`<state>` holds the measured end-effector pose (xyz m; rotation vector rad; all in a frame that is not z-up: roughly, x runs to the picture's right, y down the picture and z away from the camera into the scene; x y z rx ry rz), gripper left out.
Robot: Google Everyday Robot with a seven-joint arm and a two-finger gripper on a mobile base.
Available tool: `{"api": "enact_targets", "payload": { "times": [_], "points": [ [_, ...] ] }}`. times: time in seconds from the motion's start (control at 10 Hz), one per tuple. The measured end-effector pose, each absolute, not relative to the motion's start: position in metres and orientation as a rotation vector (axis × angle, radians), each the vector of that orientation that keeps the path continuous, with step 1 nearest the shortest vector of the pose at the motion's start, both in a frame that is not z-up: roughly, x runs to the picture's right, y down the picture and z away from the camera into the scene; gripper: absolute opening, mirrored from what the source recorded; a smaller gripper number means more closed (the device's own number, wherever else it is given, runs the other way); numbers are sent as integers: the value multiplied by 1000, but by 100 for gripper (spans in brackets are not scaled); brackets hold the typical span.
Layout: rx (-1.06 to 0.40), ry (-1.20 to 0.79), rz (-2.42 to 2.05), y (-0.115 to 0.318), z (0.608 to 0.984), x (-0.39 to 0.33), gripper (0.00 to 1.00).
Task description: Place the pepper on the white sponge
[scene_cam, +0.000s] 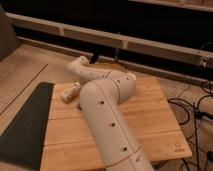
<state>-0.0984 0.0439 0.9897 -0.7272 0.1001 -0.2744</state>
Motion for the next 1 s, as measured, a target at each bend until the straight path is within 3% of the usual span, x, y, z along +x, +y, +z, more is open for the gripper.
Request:
{"api": "enact_targets", "payload": {
  "times": [0.4, 0.7, 1.0],
  "points": [
    [-802, 70, -256, 62, 973, -108, 2],
    [-827, 129, -200, 49, 955, -98, 0],
    [-727, 240, -209, -8, 929, -105, 0]
  ]
}}
